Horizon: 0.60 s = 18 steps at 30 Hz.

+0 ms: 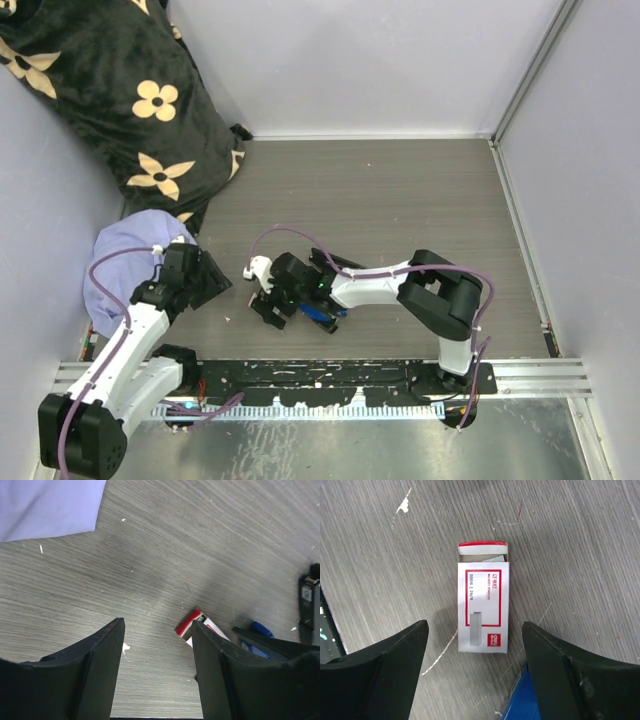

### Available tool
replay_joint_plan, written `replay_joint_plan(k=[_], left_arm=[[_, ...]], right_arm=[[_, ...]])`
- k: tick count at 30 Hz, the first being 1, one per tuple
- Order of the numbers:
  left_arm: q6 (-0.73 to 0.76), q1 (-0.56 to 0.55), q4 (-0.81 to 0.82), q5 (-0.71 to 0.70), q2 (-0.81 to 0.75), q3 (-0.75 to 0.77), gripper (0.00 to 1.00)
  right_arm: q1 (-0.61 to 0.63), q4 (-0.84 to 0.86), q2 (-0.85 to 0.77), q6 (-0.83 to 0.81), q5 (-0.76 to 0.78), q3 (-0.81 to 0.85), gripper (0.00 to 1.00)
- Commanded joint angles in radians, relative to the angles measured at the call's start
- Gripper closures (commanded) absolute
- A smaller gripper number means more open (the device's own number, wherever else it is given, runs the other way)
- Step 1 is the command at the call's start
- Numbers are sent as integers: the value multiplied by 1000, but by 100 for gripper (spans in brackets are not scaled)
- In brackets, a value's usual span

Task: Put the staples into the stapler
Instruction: Place the staple box at the center of the board.

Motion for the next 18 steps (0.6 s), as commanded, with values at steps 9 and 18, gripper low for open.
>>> replay_joint_plan(k=[9,18], left_arm=[[179,-149,-10,-5,222,100,57],[232,-289,28,-75,378,170,64]], right_arm=[[-25,51,-308,120,-31,-128,22],[-25,98,-279,150,-74,-157,28]])
